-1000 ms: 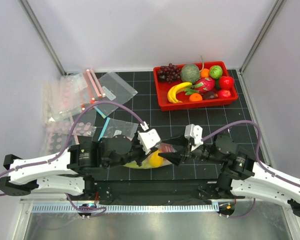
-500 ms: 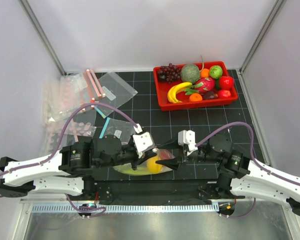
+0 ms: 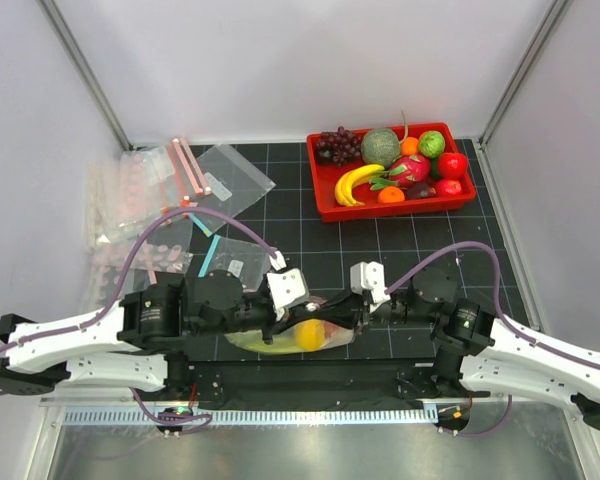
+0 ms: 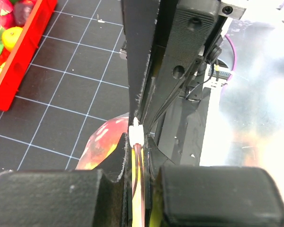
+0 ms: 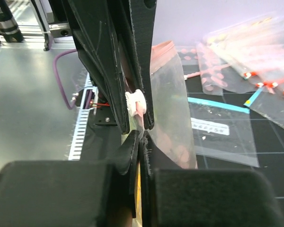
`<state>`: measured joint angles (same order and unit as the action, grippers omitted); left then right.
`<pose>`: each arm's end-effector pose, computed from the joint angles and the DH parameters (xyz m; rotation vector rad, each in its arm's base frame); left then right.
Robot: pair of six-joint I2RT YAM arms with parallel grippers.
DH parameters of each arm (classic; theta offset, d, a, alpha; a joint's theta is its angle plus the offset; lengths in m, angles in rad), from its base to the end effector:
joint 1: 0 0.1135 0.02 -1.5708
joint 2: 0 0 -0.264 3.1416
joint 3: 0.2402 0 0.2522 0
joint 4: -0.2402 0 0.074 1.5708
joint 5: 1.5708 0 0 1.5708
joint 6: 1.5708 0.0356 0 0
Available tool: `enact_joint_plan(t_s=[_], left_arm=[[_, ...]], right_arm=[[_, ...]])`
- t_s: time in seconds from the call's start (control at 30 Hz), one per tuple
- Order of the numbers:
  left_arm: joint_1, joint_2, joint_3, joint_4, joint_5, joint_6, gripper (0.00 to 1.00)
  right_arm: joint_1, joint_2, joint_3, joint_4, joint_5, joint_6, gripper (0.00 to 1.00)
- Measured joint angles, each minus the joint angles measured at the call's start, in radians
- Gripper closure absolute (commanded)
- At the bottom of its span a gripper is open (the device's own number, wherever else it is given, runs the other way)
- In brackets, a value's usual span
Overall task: Place the food in the zip-top bag and seal the zipper
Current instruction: Zip the zipper food storage bag at the center of the board.
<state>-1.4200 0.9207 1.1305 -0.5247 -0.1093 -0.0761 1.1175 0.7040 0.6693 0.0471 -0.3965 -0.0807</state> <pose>0.0326 -0.1886 0.3995 1.1763 1.6057 -0.9024 0.0632 0.1611 0.3372 -1.1999 1.1660 1.1086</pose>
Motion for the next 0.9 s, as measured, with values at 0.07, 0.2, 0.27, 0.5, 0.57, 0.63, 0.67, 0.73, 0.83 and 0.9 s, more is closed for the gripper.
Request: enact_joint_plan(t_s=[0.07, 0.2, 0.27, 0.5, 0.57, 0.63, 0.67, 0.73, 0.83, 0.9], left_arm=[[0.000, -0.006, -0.006, 0.000, 0.004, -0.001, 0.87], [0.000, -0.027, -0.017, 0.009, 0.005, -0.003, 0.61], [0.000, -0.043, -0.022, 0.022, 0.005, -0.005, 0.56], [0.000, -0.055, -0.022, 0.058, -0.006, -0.001, 0.47], [0.000, -0.044, -0.022, 0.058, -0.012, -0.001, 0.49], [0.000, -0.032, -0.022, 0.057, -0.021, -0.002, 0.57], [0.000, -0.027, -0.022, 0.057, -0.023, 0.000, 0.66], [0.000, -0.016, -0.022, 0.057, -0.028, -0.002, 0.75], [0.000, -0.008, -0.022, 0.057, -0.032, -0.004, 1.00], [0.000, -0.008, -0.022, 0.057, -0.033, -0.001, 1.00]], right_arm=[[0.000, 0.004, 0.000, 0.001, -0.007, 0.002, 0.99], [0.000, 0.003, 0.000, 0.005, -0.010, 0.003, 0.99], [0.000, 0.003, 0.000, 0.004, -0.010, 0.004, 0.99], [0.000, 0.003, 0.000, 0.004, -0.010, 0.009, 0.99], [0.000, 0.003, 0.000, 0.004, -0.010, 0.012, 0.99], [0.000, 0.003, 0.000, 0.004, -0.010, 0.013, 0.99], [0.000, 0.003, 0.000, 0.004, -0.011, 0.014, 0.99], [0.000, 0.003, 0.000, 0.004, -0.010, 0.015, 0.99], [0.000, 0.003, 0.000, 0.004, -0.011, 0.015, 0.84], [0.000, 0.003, 0.000, 0.005, -0.011, 0.021, 0.56]])
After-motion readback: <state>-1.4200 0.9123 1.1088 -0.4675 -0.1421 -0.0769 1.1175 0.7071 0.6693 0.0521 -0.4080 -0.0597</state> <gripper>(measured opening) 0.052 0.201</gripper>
